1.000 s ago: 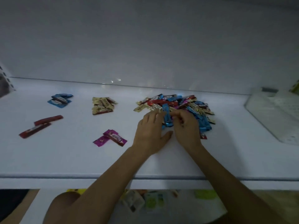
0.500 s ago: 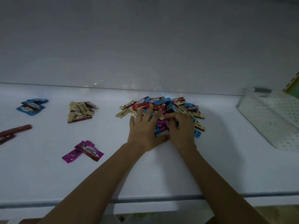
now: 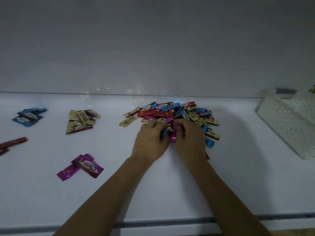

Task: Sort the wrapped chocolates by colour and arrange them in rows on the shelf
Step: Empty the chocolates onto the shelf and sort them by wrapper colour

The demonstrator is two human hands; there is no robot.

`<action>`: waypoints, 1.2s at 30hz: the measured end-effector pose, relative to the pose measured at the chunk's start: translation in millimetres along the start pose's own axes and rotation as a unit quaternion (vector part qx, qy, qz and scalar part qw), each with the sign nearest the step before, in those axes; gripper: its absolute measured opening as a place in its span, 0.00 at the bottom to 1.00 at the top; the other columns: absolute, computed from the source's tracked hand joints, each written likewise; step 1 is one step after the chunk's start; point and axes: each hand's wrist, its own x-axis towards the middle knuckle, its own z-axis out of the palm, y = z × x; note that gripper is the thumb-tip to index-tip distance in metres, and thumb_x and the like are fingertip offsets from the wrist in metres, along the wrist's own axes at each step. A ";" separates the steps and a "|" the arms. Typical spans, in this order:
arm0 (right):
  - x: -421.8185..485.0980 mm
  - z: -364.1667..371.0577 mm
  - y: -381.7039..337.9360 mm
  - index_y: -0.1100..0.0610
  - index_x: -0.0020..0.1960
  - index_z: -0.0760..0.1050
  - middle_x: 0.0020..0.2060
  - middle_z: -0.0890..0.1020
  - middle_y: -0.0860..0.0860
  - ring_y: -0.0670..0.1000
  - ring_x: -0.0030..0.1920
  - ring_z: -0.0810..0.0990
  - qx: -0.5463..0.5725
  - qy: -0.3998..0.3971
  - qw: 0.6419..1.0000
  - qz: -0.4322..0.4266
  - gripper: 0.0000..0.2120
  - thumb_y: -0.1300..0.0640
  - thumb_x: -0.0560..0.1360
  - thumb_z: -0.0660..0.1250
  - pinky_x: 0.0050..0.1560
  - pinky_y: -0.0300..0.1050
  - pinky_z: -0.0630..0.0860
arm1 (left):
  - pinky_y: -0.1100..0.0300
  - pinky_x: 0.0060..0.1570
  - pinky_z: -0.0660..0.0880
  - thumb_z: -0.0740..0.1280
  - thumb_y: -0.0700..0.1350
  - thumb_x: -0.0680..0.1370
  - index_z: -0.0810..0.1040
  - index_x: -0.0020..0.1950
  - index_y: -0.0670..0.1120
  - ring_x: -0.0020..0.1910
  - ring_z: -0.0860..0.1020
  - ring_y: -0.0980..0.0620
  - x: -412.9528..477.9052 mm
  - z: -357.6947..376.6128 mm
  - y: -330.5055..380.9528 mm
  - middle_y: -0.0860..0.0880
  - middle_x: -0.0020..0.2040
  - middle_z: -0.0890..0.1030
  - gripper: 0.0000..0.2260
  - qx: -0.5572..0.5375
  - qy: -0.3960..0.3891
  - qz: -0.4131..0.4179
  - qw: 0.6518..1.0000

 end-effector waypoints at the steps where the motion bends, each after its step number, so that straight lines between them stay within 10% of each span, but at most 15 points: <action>1: -1.0 -0.8 -0.5 0.55 0.59 0.77 0.53 0.81 0.51 0.52 0.56 0.76 0.000 -0.003 1.000 -0.001 0.12 0.60 0.79 0.60 0.60 0.54 0.71 | 0.60 0.47 0.68 0.66 0.45 0.75 0.81 0.56 0.47 0.51 0.74 0.46 -0.2 -2.7 2.2 0.48 0.52 0.79 0.11 -0.027 0.008 -0.008 1.000; 13: -7.2 -3.4 -8.6 0.55 0.57 0.80 0.50 0.83 0.52 0.54 0.54 0.78 -0.074 -0.064 0.993 -0.070 0.11 0.56 0.78 0.64 0.63 0.49 0.65 | 0.45 0.42 0.74 0.64 0.50 0.70 0.75 0.38 0.43 0.39 0.75 0.39 -2.0 -21.8 4.1 0.41 0.37 0.76 0.10 -0.410 0.124 -0.218 0.877; 17: -7.6 -3.5 -16.9 0.54 0.58 0.78 0.52 0.81 0.50 0.52 0.56 0.77 -0.098 -0.075 0.986 -0.116 0.14 0.48 0.78 0.62 0.63 0.49 0.66 | 0.54 0.35 0.66 0.60 0.41 0.74 0.67 0.32 0.42 0.33 0.68 0.50 -3.4 -29.6 7.7 0.46 0.31 0.69 0.11 -0.451 0.174 -0.256 0.837; 21: -14.5 -6.6 -31.8 0.54 0.45 0.78 0.34 0.76 0.44 0.44 0.35 0.74 -0.001 -0.076 0.980 -0.186 0.15 0.48 0.78 0.56 0.40 0.43 0.73 | 0.58 0.35 0.69 0.57 0.40 0.74 0.64 0.30 0.44 0.31 0.71 0.53 -0.8 -36.1 7.3 0.45 0.34 0.73 0.12 -0.578 0.160 -0.282 0.749; 24: -27.1 -8.4 -31.0 0.52 0.44 0.77 0.37 0.78 0.45 0.46 0.40 0.76 -0.030 -0.077 0.979 -0.188 0.13 0.45 0.74 0.59 0.43 0.46 0.74 | 0.55 0.37 0.68 0.55 0.40 0.75 0.64 0.28 0.44 0.28 0.73 0.53 1.1 -33.0 2.5 0.43 0.32 0.75 0.15 -0.621 0.145 -0.285 0.715; 28: -26.8 -9.6 -20.0 0.49 0.51 0.77 0.48 0.78 0.47 0.49 0.52 0.75 -0.145 -0.085 0.973 -0.155 0.21 0.35 0.70 0.59 0.54 0.47 0.66 | 0.52 0.35 0.66 0.57 0.43 0.69 0.67 0.25 0.46 0.28 0.69 0.49 -1.7 -23.2 0.9 0.45 0.28 0.72 0.12 -0.532 0.166 -0.262 0.788; 32: -16.1 -9.2 -13.6 0.52 0.56 0.78 0.52 0.78 0.48 0.51 0.55 0.75 -0.100 -0.104 0.985 -0.098 0.10 0.50 0.77 0.65 0.60 0.47 0.65 | 0.58 0.32 0.62 0.57 0.48 0.73 0.64 0.28 0.48 0.27 0.65 0.55 -5.6 -23.6 8.5 0.55 0.25 0.68 0.13 -0.301 0.211 -0.220 0.903; 36: -16.3 -5.5 -10.9 0.54 0.53 0.79 0.47 0.80 0.51 0.52 0.49 0.77 -0.071 -0.080 0.989 -0.100 0.07 0.57 0.78 0.65 0.54 0.52 0.73 | 0.57 0.38 0.67 0.58 0.58 0.78 0.71 0.40 0.48 0.37 0.75 0.49 -6.4 -37.1 9.2 0.53 0.35 0.74 0.15 0.048 0.086 -0.211 0.973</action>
